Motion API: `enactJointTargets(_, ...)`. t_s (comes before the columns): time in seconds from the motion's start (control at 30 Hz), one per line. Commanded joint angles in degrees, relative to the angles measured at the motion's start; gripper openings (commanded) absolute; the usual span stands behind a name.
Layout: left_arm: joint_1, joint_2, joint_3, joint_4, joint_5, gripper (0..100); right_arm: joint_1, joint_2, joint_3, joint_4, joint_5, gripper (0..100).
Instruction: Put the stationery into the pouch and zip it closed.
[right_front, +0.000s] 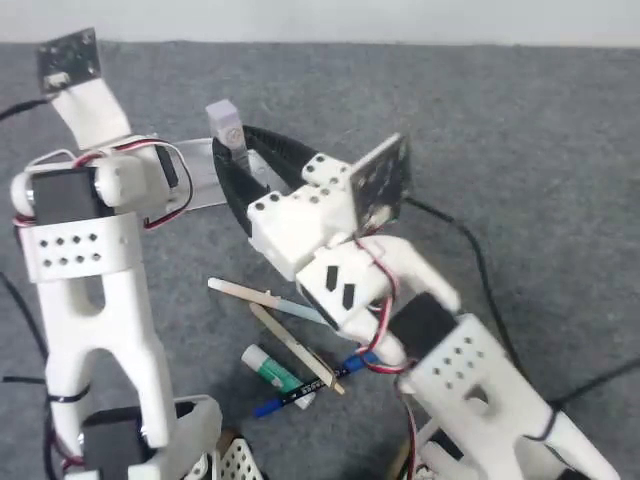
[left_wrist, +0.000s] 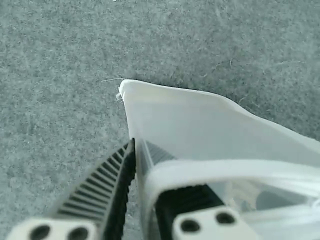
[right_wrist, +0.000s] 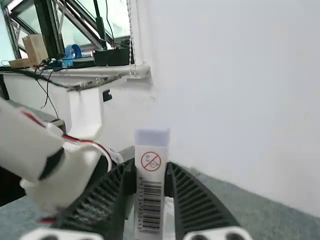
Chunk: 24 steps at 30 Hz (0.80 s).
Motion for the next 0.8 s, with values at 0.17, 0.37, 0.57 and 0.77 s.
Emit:
enactJointTargets(0.17, -0.35, -0.88, -0.31, -1.85, 0.88, 1, -0.66, -2.07, 11.52, -24.22, 3.96, 0.7)
enactJointTargets(0.37, -0.35, -0.88, -0.48, -1.93, 0.97, 1, -0.66, 4.79, 15.56, -40.13, 4.31, 0.7)
enactJointTargets(0.57, -0.35, -0.88, -0.48, -1.93, 0.97, 1, -0.48, 14.64, 15.82, -50.07, 4.31, 0.7)
enactJointTargets(0.77, -0.35, -0.53, -0.22, -3.16, 0.97, 1, -0.4, 21.67, 15.74, -53.85, 4.4, 0.7)
